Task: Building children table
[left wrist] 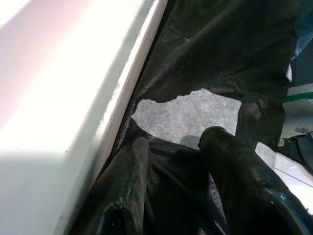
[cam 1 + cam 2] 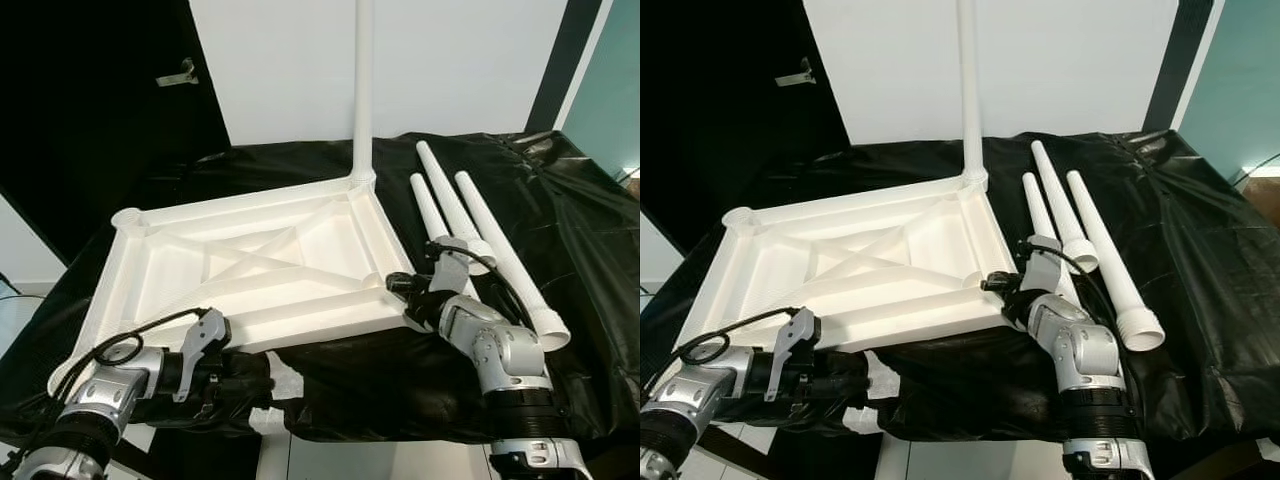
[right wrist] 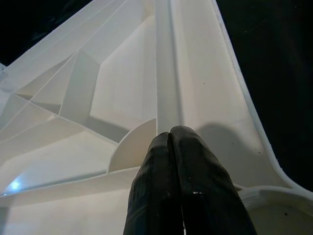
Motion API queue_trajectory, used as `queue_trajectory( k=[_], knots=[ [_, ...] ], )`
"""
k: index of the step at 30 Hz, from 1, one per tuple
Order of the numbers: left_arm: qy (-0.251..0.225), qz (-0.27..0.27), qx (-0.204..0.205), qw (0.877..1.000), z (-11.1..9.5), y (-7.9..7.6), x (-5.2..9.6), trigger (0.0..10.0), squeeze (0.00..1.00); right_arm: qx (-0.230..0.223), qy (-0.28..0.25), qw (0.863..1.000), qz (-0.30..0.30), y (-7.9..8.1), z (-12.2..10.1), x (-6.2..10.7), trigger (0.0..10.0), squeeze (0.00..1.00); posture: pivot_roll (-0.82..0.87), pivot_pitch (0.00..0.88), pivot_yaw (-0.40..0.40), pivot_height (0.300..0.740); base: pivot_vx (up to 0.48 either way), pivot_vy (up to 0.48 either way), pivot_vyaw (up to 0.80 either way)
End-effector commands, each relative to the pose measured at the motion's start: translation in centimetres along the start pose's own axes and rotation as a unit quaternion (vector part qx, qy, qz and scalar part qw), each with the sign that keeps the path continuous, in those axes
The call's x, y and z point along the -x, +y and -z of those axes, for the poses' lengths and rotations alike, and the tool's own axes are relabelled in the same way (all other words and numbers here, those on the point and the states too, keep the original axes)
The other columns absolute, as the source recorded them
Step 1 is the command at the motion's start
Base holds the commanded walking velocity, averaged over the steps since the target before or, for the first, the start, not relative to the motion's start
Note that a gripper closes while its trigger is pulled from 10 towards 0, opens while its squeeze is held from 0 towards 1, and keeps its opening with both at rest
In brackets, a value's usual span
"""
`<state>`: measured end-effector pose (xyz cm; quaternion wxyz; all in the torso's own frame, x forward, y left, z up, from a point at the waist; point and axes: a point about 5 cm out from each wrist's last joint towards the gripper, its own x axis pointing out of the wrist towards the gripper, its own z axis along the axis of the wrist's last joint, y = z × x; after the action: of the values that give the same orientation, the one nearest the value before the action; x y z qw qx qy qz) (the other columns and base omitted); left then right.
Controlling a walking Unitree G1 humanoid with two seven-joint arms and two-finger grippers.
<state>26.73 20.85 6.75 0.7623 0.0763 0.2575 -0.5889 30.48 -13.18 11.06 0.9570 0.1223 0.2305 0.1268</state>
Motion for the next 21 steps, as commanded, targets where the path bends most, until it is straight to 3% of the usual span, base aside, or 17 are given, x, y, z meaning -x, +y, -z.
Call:
queue_trajectory(
  k=[1, 10, 11, 12, 13, 14, 15, 16, 17, 19, 21],
  knots=[
    [0.021, -0.152, 0.006, 0.988, 0.5, 1.8, -0.3, 10.0, 0.0, -0.024, 0.089, 0.995, 0.026, -1.0, 3.2, 0.1, 10.0, 0.0, -0.12, 0.0, 0.059, 0.74, 0.0, 0.0, 0.0],
    [0.012, -0.2, -0.007, 0.98, -0.1, 3.0, 0.0, 10.0, 0.0, -0.039, 0.096, 0.994, 0.034, -0.8, 3.0, 0.7, 10.0, 0.0, -0.11, 0.0, 0.053, 0.74, 0.0, 0.0, 0.0],
    [0.008, -0.205, -0.009, 0.979, -0.3, 3.1, 0.0, 10.0, 0.0, -0.032, 0.09, 0.995, 0.036, -0.7, 2.9, 0.7, 10.0, 0.0, -0.11, 0.0, 0.053, 0.74, 0.0, 0.0, 0.0],
    [-0.016, -0.199, -0.003, 0.98, -0.8, 3.1, -0.1, 10.0, 0.0, 0.024, 0.052, 0.997, 0.053, -0.7, 1.9, 0.7, 10.0, 0.0, -0.11, 0.0, 0.054, 0.74, 0.0, 0.0, 0.0],
    [-0.016, -0.199, -0.003, 0.98, -0.8, 3.1, -0.1, 10.0, 0.0, 0.024, 0.052, 0.997, 0.053, -0.7, 1.9, 0.7, 10.0, 0.0, -0.11, 0.0, 0.054, 0.74, 0.0, 0.0, 0.0],
    [-0.034, -0.192, 0.0, 0.981, -1.1, 3.1, -0.2, 10.0, 0.0, 0.065, 0.024, 0.996, 0.063, -0.6, 1.1, 0.7, 10.0, 0.0, -0.11, 0.0, 0.054, 0.74, 0.0, 0.0, 0.0],
    [-0.099, -0.147, 0.005, 0.984, -2.6, 2.3, -0.3, 10.0, 0.0, 0.099, -0.019, 0.992, 0.072, -0.4, -0.2, 0.7, 10.0, 0.0, -0.11, 0.0, 0.054, 0.74, 0.0, 0.0, 0.0],
    [-0.099, -0.147, 0.005, 0.984, -2.6, 2.3, -0.3, 10.0, 0.0, 0.099, -0.019, 0.992, 0.072, -0.4, -0.2, 0.7, 10.0, 0.0, -0.11, 0.0, 0.054, 0.74, 0.0, 0.0, 0.0],
    [-0.162, -0.085, 0.007, 0.983, -4.1, 1.1, -0.2, 10.0, 0.0, 0.112, -0.052, 0.99, 0.074, -0.1, -1.3, 0.8, 10.0, 0.0, -0.11, 0.0, 0.053, 0.74, 0.0, 0.0, 0.0],
    [-0.244, 0.056, 0.007, 0.968, -6.4, -2.0, 0.6, 10.0, 0.0, 0.101, -0.075, 0.99, 0.059, 0.6, -2.3, 0.9, 10.0, 0.0, -0.11, 0.0, 0.048, 0.74, 0.0, 0.0, 0.0],
    [-0.268, 0.108, 0.003, 0.957, -7.2, -3.3, 1.1, 10.0, 0.0, 0.102, -0.066, 0.992, 0.044, 0.9, -2.0, 0.9, 10.0, 0.0, -0.1, 0.0, 0.044, 0.74, 0.0, 0.0, 0.0]
  ],
)
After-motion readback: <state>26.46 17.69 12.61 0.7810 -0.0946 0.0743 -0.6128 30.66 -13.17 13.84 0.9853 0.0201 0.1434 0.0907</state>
